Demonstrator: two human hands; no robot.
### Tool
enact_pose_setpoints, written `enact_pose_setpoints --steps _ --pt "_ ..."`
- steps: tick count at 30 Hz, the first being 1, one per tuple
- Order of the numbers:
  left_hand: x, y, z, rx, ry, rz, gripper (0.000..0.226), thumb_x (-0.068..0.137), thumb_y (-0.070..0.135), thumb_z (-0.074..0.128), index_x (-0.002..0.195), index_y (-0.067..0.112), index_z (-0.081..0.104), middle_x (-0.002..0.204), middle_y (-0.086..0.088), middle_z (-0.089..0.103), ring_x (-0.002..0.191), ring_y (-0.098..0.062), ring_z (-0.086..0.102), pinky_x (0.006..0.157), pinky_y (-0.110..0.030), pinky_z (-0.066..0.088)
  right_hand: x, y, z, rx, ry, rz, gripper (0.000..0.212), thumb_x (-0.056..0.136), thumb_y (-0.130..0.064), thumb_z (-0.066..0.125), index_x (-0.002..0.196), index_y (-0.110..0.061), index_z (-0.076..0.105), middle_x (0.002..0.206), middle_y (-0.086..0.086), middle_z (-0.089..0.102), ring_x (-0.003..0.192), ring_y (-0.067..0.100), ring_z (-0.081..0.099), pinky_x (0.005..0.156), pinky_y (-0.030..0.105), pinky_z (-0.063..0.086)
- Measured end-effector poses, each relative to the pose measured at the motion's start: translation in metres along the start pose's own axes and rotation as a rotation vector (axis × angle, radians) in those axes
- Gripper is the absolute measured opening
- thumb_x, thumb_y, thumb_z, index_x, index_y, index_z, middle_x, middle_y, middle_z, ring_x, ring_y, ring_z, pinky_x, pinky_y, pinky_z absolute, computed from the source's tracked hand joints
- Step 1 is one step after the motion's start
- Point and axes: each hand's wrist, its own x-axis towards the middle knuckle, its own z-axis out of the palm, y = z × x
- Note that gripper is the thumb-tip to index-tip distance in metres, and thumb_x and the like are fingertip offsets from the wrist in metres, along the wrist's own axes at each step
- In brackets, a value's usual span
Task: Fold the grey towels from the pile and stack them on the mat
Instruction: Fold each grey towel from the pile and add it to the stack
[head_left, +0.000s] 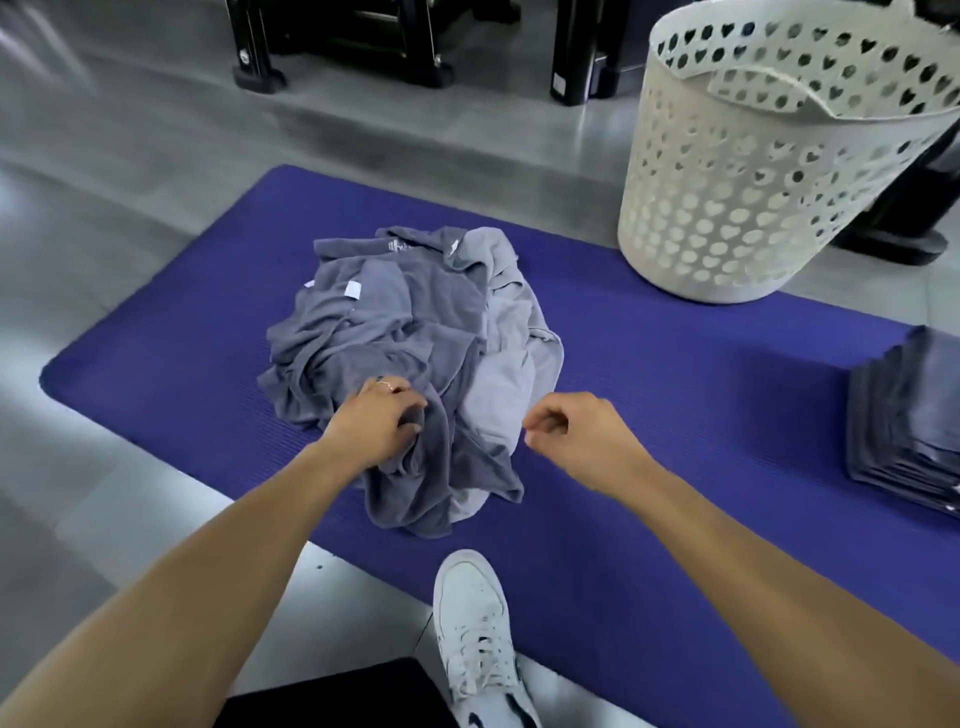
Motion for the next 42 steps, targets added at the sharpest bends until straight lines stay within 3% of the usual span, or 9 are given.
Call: enact_pose_setpoints --steps 4,7,11,16,24,27,29,33,42 --pt "0.024 -0.01 0.007 0.089 0.008 -0.014 0.054 0.098 0.022 0.055 0.148 0.031 0.04 0.162 -0.004 0.014 0.143 -0.029 0.027 0.104 -0.044 0.042 0.009 0.012 0.015 0.026 -0.017 0.031 0.01 0.091 -0.016 0.065 0.093 -0.023 0.071 0.084 -0.012 0.069 0.072 -0.005 0.062 0.059 0.008 0.045" --pt "0.036 -0.02 0.001 0.056 -0.044 0.005 0.027 0.1 0.027 0.053 0.124 0.029 0.065 0.145 0.0 0.043 0.125 -0.027 0.051 0.095 -0.043 0.048 0.017 0.012 0.022 0.05 -0.023 0.05 0.011 0.09 -0.015 0.065 0.093 -0.024 0.071 0.086 -0.011 0.069 0.074 -0.002 0.063 0.06 0.009 0.045" --pt "0.033 -0.014 -0.021 -0.027 0.031 0.09 0.018 0.096 0.034 0.058 0.1 0.028 0.074 0.105 0.003 0.069 0.102 -0.022 0.062 0.086 -0.042 0.051 0.018 0.011 0.017 0.075 -0.013 0.057 0.009 0.09 -0.017 0.068 0.094 -0.024 0.072 0.087 -0.012 0.069 0.072 -0.004 0.062 0.062 0.009 0.043" --pt "0.001 0.032 -0.069 -0.287 0.165 0.209 0.013 0.093 0.022 0.067 0.093 0.015 0.079 0.089 0.004 0.076 0.078 -0.013 0.065 0.08 -0.027 0.049 -0.006 0.01 -0.004 0.228 0.053 0.046 0.009 0.087 -0.021 0.073 0.092 -0.028 0.071 0.086 -0.009 0.071 0.072 0.001 0.065 0.066 0.011 0.047" --pt "-0.087 0.148 -0.138 -0.572 0.356 0.426 0.009 0.09 0.013 0.069 0.088 0.016 0.078 0.086 0.007 0.074 0.084 -0.003 0.067 0.078 -0.013 0.047 -0.068 -0.015 -0.069 0.184 0.11 -0.25 0.057 0.085 -0.031 0.075 0.137 -0.036 0.053 0.134 -0.023 0.052 0.123 -0.007 0.046 0.098 0.011 0.038" --pt "-0.105 0.188 -0.156 -0.683 0.399 0.467 0.013 0.089 0.01 0.069 0.089 0.021 0.076 0.083 0.014 0.073 0.073 0.005 0.063 0.073 -0.008 0.043 -0.097 -0.019 -0.112 0.029 0.201 -0.355 0.028 0.087 -0.02 0.074 0.114 -0.023 0.068 0.122 -0.013 0.061 0.113 -0.001 0.051 0.096 0.004 0.032" --pt "-0.108 0.214 -0.164 -0.72 0.417 0.502 0.015 0.089 0.009 0.069 0.089 0.023 0.075 0.079 0.023 0.071 0.069 0.009 0.061 0.072 -0.007 0.041 -0.121 -0.017 -0.146 -0.032 0.238 -0.327 0.004 0.09 -0.021 0.069 0.093 -0.021 0.068 0.103 -0.01 0.067 0.099 0.007 0.059 0.091 0.016 0.044" --pt "-0.103 0.28 -0.171 -0.743 0.388 0.563 0.009 0.089 0.01 0.07 0.091 0.015 0.077 0.075 0.034 0.068 0.073 0.015 0.061 0.072 -0.005 0.042 -0.18 0.0 -0.216 0.011 0.341 -0.193 0.011 0.093 -0.019 0.065 0.083 -0.016 0.06 0.068 -0.009 0.06 0.057 0.002 0.053 0.059 0.016 0.043" --pt "-0.118 0.454 -0.157 -0.973 0.224 0.822 0.031 0.09 0.009 0.069 0.073 0.034 0.075 0.077 0.016 0.073 0.072 0.0 0.062 0.071 -0.015 0.048 -0.321 0.05 -0.313 0.373 0.791 -0.107 0.011 0.089 -0.012 0.071 0.08 -0.017 0.067 0.051 -0.014 0.054 0.049 -0.001 0.047 0.051 0.012 0.037"
